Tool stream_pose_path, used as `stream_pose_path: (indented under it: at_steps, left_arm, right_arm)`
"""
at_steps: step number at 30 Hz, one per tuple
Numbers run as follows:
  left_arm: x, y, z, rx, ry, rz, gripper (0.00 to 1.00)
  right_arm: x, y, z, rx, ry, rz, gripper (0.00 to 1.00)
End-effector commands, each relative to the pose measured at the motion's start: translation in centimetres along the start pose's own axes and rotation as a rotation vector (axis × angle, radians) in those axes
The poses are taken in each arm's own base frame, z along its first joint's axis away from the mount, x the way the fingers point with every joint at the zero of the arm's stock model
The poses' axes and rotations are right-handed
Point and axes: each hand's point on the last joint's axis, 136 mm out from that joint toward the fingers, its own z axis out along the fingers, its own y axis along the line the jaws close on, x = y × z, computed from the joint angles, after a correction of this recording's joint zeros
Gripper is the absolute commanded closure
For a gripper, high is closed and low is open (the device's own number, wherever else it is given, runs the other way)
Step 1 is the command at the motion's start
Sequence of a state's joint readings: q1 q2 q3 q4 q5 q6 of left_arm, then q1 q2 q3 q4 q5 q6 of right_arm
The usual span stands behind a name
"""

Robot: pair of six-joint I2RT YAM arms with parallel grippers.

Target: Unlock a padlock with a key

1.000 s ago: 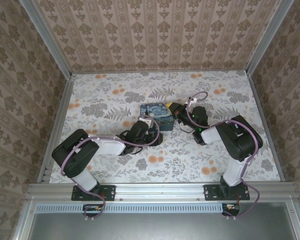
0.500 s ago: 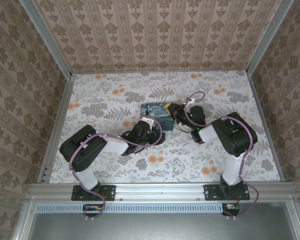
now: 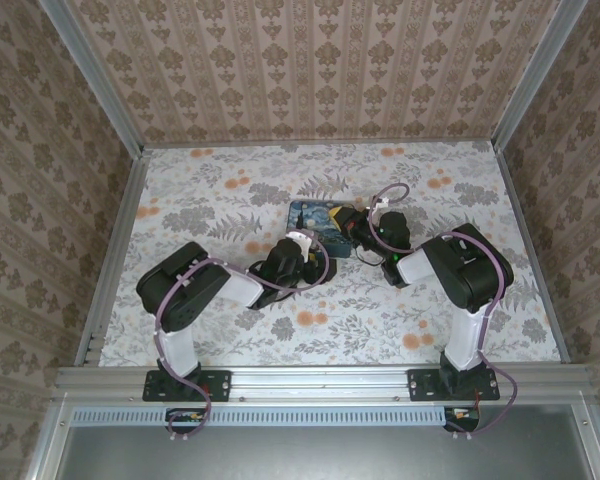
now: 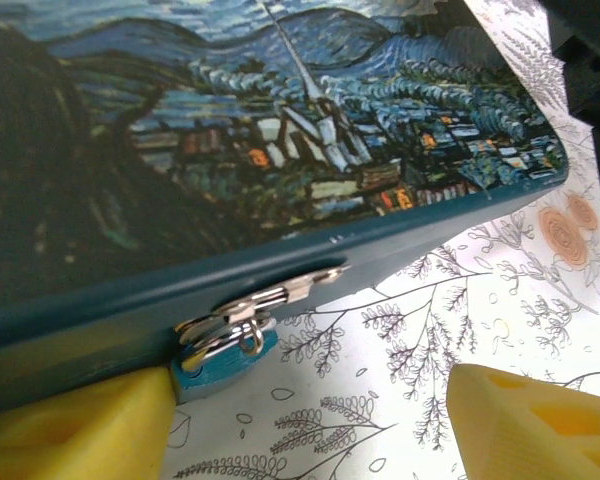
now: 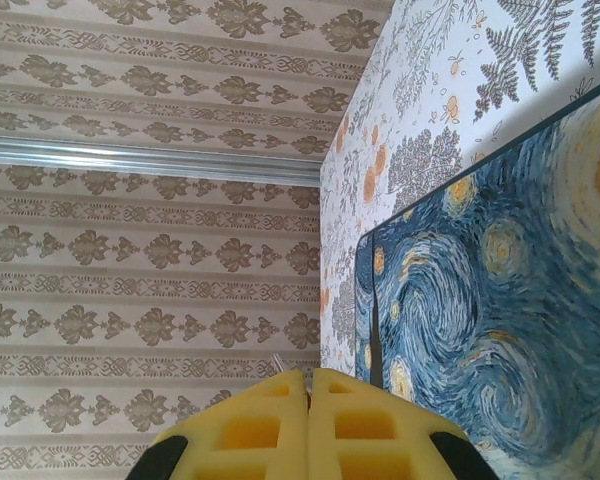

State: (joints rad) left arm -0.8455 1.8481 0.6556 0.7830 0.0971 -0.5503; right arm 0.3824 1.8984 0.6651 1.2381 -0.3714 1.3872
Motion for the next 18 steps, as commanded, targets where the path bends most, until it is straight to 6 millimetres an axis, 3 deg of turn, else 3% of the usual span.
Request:
stream_pose_path:
  at_steps: [1,8,18]
  left_arm:
    - [0.4,-1.5,0.5,0.089,0.017,-0.042,0.27]
    - [-0.2,-2.0,0.3,0.124,-0.019,-0.084,0.27]
    - [1.2,1.5,1.2,-0.068,0.042,-0.072,0.28]
  right_arm:
    - [-0.1,-0.2,0.3,-0.003,0.0,-0.017,1.0]
    - [0.0,-0.6,0.3,0.005,0.003,-0.017,1.0]
    - [0.1,-0.9,0.3,0.002,0.008,-0.008,1.0]
